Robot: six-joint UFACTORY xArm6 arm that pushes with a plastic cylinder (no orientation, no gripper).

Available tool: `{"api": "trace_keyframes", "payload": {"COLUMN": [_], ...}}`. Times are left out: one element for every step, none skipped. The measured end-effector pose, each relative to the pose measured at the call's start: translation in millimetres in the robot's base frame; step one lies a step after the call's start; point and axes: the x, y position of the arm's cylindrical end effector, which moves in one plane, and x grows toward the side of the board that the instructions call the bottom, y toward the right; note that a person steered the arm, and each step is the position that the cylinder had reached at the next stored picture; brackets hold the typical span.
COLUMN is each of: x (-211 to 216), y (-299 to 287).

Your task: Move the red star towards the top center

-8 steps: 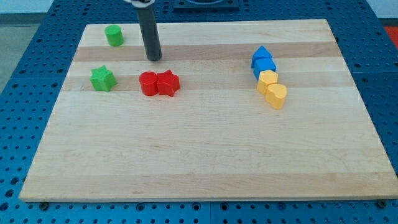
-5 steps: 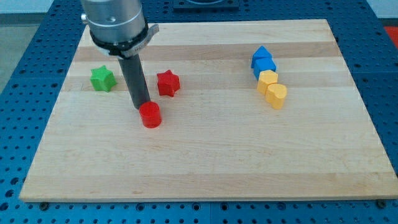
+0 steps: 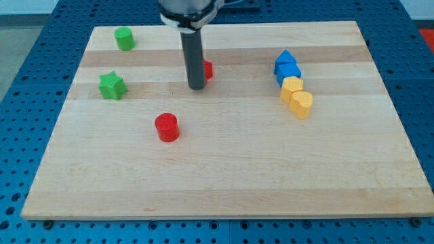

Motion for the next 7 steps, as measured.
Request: {"api": "trace_keyframes", "payload": {"x": [-26, -57, -70, -70, -65, -68, -82], "y": [10, 14, 14, -1, -31, -54, -46]}}
